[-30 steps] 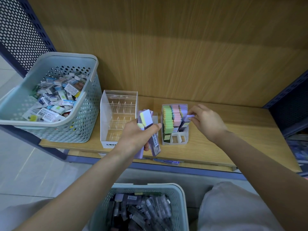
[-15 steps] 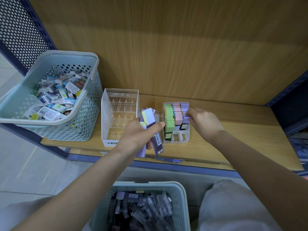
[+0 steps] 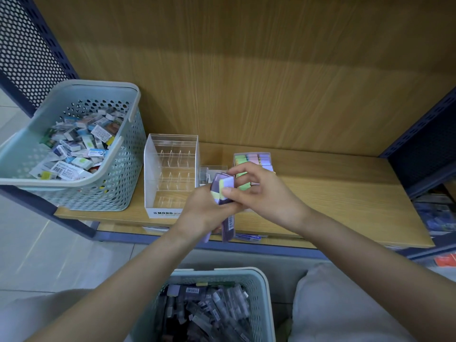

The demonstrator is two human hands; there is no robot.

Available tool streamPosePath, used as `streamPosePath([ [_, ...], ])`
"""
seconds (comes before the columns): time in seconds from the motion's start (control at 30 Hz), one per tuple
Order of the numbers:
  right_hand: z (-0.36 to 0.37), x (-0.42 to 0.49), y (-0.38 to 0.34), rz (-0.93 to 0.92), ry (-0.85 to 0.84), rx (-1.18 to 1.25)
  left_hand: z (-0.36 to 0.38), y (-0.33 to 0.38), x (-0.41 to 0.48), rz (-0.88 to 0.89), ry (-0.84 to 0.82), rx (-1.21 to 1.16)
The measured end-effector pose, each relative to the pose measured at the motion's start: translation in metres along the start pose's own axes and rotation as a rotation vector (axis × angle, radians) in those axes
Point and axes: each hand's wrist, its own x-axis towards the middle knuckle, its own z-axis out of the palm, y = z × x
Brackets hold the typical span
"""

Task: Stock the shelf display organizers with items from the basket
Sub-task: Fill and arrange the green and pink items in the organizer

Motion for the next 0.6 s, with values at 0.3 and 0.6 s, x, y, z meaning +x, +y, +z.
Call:
streamPosePath([
  [0.3,-0.019,0.0,0.001,-0.012,0.136,0.048,0.001,0.001,-0.006,-0.065,-0.181,-0.154],
  [0.6,-0.062,0.003,0.02,0.117,0.128,0.04,-0.008,0.003,0.001,0.005,0.106,-0.198],
])
